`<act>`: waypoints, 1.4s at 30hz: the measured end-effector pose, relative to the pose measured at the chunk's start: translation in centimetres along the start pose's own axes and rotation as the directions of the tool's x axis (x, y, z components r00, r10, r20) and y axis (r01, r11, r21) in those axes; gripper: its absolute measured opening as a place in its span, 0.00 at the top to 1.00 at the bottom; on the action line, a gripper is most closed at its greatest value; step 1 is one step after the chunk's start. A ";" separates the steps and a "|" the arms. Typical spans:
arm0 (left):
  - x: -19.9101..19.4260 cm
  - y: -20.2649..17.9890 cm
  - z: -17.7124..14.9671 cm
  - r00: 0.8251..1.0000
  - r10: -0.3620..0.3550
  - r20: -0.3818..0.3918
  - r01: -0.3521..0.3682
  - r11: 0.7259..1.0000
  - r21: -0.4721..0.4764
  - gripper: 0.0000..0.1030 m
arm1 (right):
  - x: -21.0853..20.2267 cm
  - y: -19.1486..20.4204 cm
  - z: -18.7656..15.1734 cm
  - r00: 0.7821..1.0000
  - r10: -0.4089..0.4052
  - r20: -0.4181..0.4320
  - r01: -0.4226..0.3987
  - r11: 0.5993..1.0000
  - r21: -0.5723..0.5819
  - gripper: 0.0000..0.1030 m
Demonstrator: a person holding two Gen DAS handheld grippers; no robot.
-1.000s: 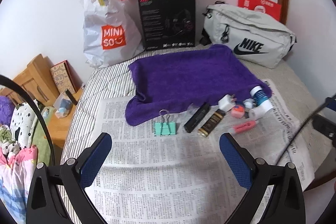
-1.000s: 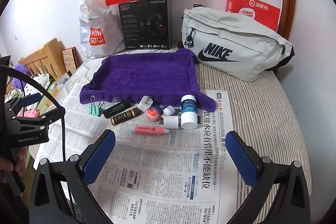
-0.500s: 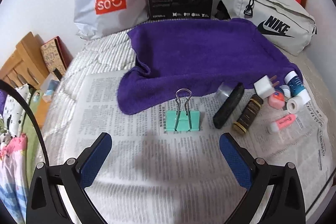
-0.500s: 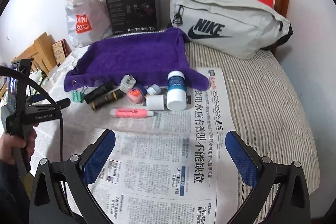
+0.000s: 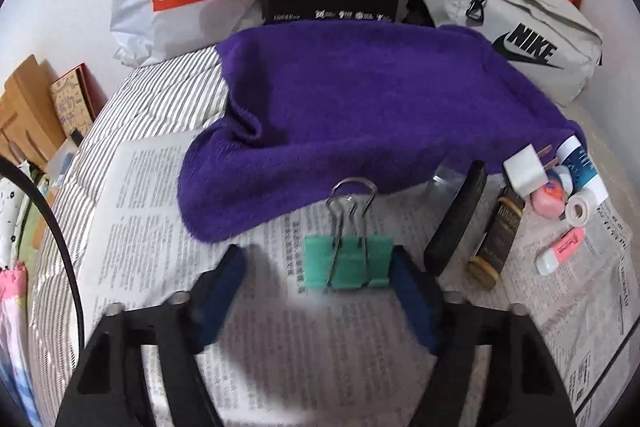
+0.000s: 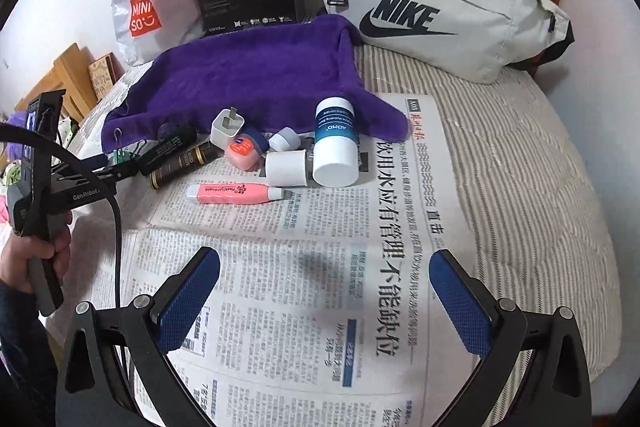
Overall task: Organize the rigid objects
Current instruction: 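Grasp the green binder clip with the left tool while the right tool approaches the white-blue jar, then grasp and lift the white-blue ADMD jar with the right tool while the left tool holds the clip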
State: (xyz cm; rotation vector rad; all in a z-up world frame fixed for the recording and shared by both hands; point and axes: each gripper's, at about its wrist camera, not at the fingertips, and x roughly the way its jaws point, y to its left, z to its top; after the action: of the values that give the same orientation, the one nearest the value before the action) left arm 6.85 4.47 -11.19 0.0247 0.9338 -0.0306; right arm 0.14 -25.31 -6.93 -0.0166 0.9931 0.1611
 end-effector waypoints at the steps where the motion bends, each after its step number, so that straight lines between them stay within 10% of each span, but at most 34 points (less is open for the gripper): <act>1: 0.0 -0.1 0.0 1.000 -0.002 0.008 0.002 1.000 0.003 0.35 | 0.3 0.1 0.1 1.000 0.000 -0.002 0.000 1.000 -0.001 0.00; 10: -0.2 -0.7 -0.2 0.998 -0.052 0.046 0.049 0.998 0.050 0.61 | 1.8 -0.9 2.2 1.000 -0.001 0.025 0.001 0.999 0.033 0.00; 19: -0.2 -0.8 -0.2 0.998 -0.047 0.048 0.044 0.997 0.057 0.61 | 3.9 -1.7 5.8 0.997 -0.007 0.079 0.005 1.000 0.024 0.03; 29: -0.1 -0.9 -0.2 0.998 -0.041 0.047 0.038 0.997 0.063 0.61 | 9.3 -1.7 7.5 1.000 0.018 0.005 -0.018 0.999 -0.026 0.43; 42: -0.1 -0.9 -0.1 0.998 -0.042 0.048 0.039 0.997 0.062 0.61 | 10.5 -1.5 7.4 0.998 0.048 0.045 -0.046 0.998 -0.044 0.41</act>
State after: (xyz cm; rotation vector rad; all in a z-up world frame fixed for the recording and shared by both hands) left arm 6.64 3.58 -11.21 0.0613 0.8840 -0.0967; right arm 12.15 -24.76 -11.78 -0.0284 0.9443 0.2246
